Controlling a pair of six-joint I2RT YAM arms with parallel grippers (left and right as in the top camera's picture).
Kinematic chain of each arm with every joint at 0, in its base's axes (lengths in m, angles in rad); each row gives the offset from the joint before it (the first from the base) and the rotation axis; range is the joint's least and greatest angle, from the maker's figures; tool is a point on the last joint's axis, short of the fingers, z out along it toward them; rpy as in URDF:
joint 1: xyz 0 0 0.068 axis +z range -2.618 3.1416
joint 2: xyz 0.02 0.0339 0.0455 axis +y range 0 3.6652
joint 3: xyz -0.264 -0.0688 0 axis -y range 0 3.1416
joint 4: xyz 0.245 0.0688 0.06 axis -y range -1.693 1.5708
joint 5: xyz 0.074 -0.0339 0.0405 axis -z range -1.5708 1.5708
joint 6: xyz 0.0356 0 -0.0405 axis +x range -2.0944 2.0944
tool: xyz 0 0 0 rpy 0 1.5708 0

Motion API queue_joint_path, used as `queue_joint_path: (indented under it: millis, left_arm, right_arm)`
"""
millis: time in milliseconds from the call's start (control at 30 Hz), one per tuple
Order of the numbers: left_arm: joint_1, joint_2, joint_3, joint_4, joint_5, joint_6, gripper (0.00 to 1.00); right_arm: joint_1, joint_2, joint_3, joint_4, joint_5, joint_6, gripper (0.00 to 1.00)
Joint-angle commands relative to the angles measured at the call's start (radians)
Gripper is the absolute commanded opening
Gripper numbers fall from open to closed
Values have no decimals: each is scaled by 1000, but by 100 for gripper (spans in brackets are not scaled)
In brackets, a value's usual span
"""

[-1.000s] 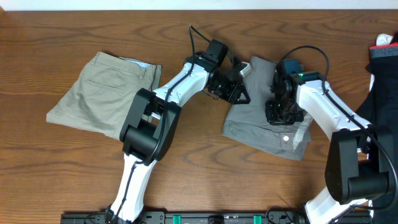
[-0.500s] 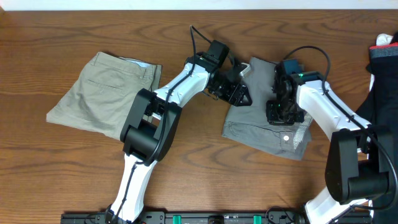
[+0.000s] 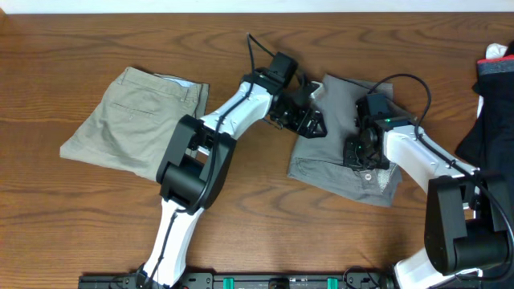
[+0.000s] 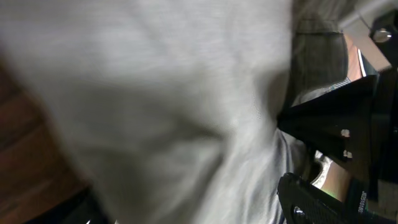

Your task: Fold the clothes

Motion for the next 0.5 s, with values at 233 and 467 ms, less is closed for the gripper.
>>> queue_joint_path:
  millis: [233,467]
  left_arm:
    - [-87,14,-19,31,-4,2,73]
    - [-101,14,-19,43,-5,2,19]
  right_arm:
    - [0,70,-65,1,-24,18,1]
    - [0,70,-65,0,-24,18,2]
